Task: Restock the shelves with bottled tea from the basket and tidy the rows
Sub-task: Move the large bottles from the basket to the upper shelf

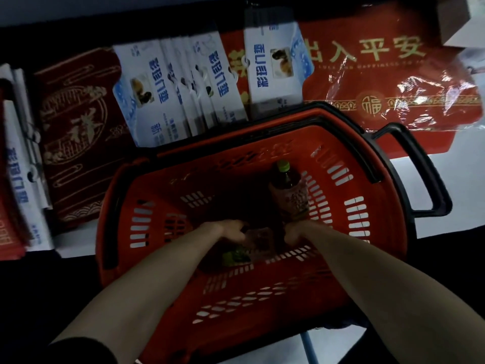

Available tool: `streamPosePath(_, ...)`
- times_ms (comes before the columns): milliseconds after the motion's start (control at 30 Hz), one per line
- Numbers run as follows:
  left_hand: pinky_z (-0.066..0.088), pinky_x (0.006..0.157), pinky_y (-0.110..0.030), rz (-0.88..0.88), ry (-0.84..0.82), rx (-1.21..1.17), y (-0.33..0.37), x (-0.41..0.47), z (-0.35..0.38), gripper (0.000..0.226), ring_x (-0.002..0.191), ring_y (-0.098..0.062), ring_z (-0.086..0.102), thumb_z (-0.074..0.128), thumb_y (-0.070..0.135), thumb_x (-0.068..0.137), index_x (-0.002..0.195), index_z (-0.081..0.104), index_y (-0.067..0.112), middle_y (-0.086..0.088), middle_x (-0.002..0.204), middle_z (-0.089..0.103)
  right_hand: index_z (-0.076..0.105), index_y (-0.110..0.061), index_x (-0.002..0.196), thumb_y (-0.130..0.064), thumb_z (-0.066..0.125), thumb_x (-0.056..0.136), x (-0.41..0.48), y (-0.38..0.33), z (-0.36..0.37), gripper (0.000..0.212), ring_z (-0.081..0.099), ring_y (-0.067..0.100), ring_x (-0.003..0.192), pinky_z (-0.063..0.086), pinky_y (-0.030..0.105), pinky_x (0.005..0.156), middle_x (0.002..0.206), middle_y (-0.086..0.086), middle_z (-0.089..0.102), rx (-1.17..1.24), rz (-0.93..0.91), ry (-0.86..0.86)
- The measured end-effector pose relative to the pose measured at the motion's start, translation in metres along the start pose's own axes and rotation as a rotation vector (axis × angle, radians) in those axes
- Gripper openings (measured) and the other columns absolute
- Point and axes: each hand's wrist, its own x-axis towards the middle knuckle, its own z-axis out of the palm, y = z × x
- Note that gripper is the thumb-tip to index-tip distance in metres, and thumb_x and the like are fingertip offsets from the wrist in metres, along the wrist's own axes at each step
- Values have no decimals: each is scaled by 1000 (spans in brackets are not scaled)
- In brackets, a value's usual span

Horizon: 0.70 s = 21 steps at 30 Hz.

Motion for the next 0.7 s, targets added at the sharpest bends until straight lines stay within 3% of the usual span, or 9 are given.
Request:
streamPosePath(133, 38, 118, -32, -39, -119, 63, -2, -4, -4, 101, 152, -27, 36, 66, 63, 92, 167, 16, 18, -7, 170, 27, 47, -16, 150, -26, 50, 103, -7, 1, -7, 48, 57, 31, 124, 50, 45, 107, 146, 12, 53, -33, -11, -13)
streamPosePath(200, 36, 121, -34, -32, -128, 93, -2, -6, -4, 102, 154, -27, 33, 68, 60, 91, 167, 13, 20, -8, 171, 23, 49, -15, 147, -24, 51, 103, -17, -1, -11, 45, 57, 30, 124, 51, 45, 107, 145, 10, 53, -50, -36, 6)
streamPosePath(333, 40, 120, -40, 5, -108, 118, 2, -21, -16, 116, 149, -27, 39, 78, 68, 70, 164, 21, 31, -5, 169, 29, 51, -14, 144, -27, 58, 97, -35, -4, -21, 49, 60, 28, 113, 55, 44, 100, 140, 10, 56, -130, -100, 23)
streamPosePath(400, 35, 123, -39, 10, -94, 98, 7, -38, -25, 119, 154, -27, 30, 81, 63, 75, 167, 13, 27, -4, 172, 21, 57, -12, 140, -26, 59, 97, -54, -5, -32, 45, 62, 26, 106, 56, 39, 92, 138, 11, 61, -159, -137, 50)
streamPosePath(500, 41, 117, -38, 5, -74, 109, 23, -77, -46, 107, 151, -27, 34, 78, 56, 83, 166, 18, 25, -4, 170, 25, 61, -12, 137, -29, 64, 99, -91, -8, -52, 43, 62, 26, 110, 51, 34, 87, 138, 9, 63, -145, -178, 91)
streamPosePath(600, 55, 78, -34, 38, -32, 97, 41, -119, -64, 69, 116, -26, 58, 74, 39, 93, 150, 40, 22, -6, 145, 49, 53, -18, 147, -43, 69, 94, -124, -5, -74, 61, 58, 29, 129, 49, 40, 106, 144, 5, 59, -172, -233, 229)
streamPosePath(633, 54, 75, -35, 58, -5, 86, 46, -132, -69, 63, 110, -27, 60, 76, 39, 90, 143, 46, 21, -6, 137, 52, 55, -18, 145, -45, 70, 92, -132, -4, -80, 61, 61, 29, 124, 51, 42, 107, 139, 4, 62, -174, -239, 262)
streamPosePath(700, 54, 83, -43, 115, 61, 76, 58, -154, -77, 67, 113, -35, 64, 81, 50, 74, 127, 59, 16, -9, 129, 63, 66, -11, 130, -42, 71, 91, -150, 1, -96, 50, 67, 25, 101, 58, 42, 96, 115, 4, 68, -153, -250, 271)
